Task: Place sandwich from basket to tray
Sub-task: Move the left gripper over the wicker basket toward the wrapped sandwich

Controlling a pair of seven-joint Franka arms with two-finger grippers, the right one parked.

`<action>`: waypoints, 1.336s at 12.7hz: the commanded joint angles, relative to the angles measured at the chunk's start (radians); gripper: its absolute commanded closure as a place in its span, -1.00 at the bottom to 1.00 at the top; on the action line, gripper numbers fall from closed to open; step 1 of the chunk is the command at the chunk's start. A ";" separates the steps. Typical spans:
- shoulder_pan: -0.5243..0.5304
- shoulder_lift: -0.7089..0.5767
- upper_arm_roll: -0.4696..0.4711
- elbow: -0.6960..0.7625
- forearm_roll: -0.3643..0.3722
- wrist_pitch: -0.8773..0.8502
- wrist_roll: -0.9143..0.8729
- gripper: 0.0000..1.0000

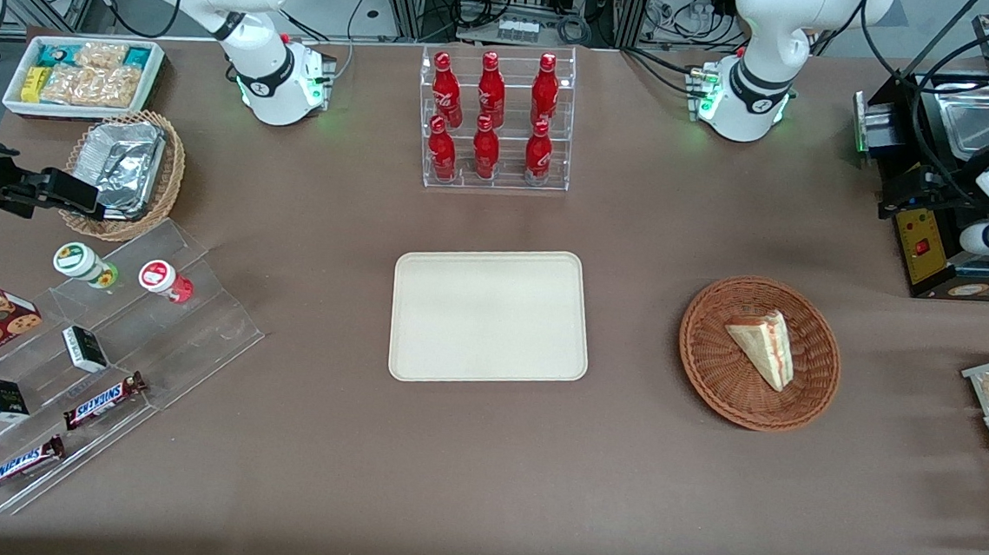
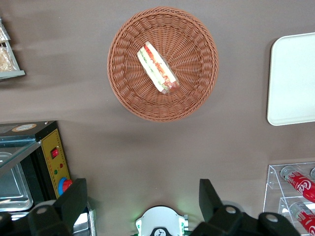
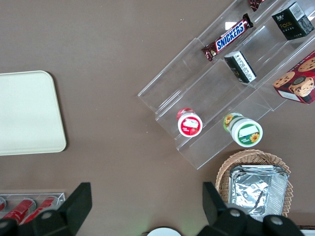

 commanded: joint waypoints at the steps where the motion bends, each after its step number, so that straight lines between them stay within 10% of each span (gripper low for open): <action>1: -0.001 0.012 -0.002 0.029 -0.006 -0.001 -0.020 -1.00; 17: -0.011 0.083 -0.005 -0.384 -0.007 0.532 -0.056 -1.00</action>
